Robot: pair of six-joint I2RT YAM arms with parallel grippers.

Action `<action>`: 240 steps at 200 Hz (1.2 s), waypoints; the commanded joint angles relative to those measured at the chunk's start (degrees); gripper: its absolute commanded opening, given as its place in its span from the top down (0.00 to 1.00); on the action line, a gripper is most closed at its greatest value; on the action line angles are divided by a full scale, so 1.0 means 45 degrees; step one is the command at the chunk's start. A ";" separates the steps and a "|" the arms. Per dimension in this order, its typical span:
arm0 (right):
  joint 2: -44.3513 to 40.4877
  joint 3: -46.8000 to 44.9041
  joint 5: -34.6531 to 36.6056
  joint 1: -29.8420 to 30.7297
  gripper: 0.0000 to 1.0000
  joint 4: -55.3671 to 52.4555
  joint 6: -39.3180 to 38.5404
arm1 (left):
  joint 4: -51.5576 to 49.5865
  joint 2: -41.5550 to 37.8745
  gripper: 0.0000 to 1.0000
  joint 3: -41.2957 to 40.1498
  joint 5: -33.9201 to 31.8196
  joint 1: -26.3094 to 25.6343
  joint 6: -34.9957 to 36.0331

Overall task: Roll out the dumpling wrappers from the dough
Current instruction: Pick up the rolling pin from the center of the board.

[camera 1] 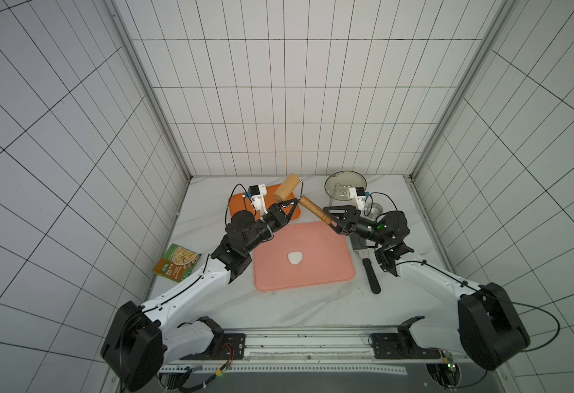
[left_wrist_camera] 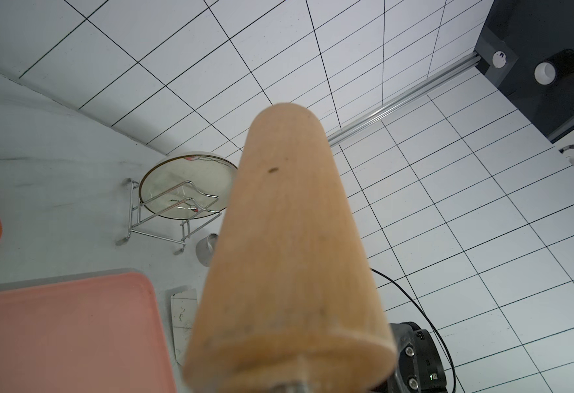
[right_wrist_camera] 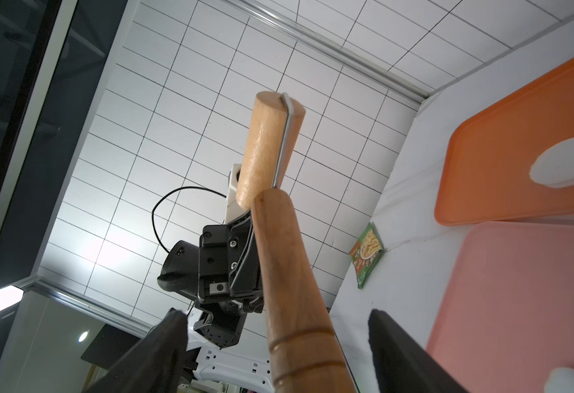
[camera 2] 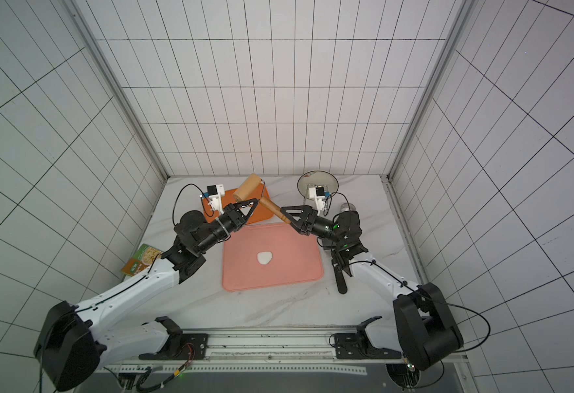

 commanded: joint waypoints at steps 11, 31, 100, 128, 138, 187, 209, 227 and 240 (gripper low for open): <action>-0.0121 0.0590 -0.0055 0.0117 0.18 0.1040 0.0404 | 0.1567 0.0116 1.00 -0.0072 -0.0315 -0.0058 -0.0265; -0.0247 0.0668 0.0191 0.0120 0.22 0.0528 0.0133 | 0.1648 0.0105 1.00 -0.0084 -0.0335 -0.0132 -0.0231; 0.0075 0.1182 0.0434 0.0111 0.32 0.0559 0.0338 | 0.1956 0.0263 1.00 -0.0247 -0.0314 -0.0426 -0.0265; 0.0212 0.1370 0.0347 0.0103 0.36 0.0542 0.0414 | 0.1980 0.0322 1.00 -0.0291 -0.0452 -0.0476 -0.0295; 0.0231 0.1352 0.0394 0.0101 0.38 0.0532 0.0443 | 0.2028 0.0340 1.00 -0.0277 -0.0457 -0.0492 -0.0286; 0.0388 0.1331 0.0619 0.0036 0.49 0.0461 0.0551 | 0.2097 0.0535 1.00 -0.0214 -0.0438 -0.0632 -0.0226; 0.0486 0.1389 0.0543 0.0010 0.52 0.0652 0.0688 | 0.2100 0.0575 1.00 -0.0231 -0.0445 -0.0659 -0.0187; 0.0525 0.1371 0.0520 -0.0001 0.56 0.0776 0.0769 | 0.2104 0.0559 1.00 -0.0241 -0.0450 -0.0671 -0.0168; 0.0525 0.1352 0.0518 -0.0010 0.59 0.0781 0.0766 | 0.2090 0.0536 1.00 -0.0223 -0.0471 -0.0661 -0.0138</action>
